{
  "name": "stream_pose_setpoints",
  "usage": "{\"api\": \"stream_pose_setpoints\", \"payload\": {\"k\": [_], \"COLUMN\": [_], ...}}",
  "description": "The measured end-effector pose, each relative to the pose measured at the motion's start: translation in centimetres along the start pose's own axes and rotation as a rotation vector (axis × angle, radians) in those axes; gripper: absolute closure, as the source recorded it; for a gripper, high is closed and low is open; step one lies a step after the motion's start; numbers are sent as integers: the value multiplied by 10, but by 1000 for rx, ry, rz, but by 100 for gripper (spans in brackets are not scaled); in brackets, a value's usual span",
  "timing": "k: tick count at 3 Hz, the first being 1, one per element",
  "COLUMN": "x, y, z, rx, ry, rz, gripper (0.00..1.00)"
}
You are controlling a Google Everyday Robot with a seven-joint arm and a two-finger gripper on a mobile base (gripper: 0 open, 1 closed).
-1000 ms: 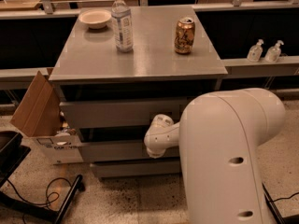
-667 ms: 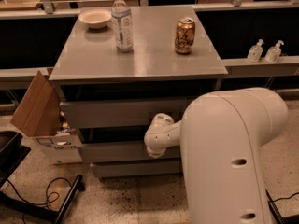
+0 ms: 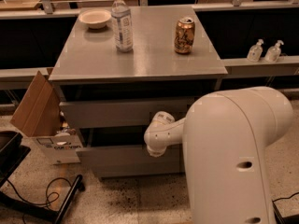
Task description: Open middle drawer
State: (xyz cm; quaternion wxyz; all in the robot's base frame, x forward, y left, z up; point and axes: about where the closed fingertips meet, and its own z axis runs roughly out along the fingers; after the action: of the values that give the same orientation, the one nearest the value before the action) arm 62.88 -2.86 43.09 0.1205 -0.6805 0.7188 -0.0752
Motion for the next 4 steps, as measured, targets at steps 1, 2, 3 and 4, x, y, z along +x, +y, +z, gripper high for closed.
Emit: {"api": "stream_pose_setpoints", "payload": {"k": [1, 2, 3, 4], "x": [0, 0, 0, 1], "y": [0, -1, 2, 11], "z": [-1, -3, -6, -17], "rx": [0, 0, -2, -8], "ry": [0, 0, -2, -11], "rz": [0, 0, -1, -3], "gripper": [100, 100, 100, 100]}}
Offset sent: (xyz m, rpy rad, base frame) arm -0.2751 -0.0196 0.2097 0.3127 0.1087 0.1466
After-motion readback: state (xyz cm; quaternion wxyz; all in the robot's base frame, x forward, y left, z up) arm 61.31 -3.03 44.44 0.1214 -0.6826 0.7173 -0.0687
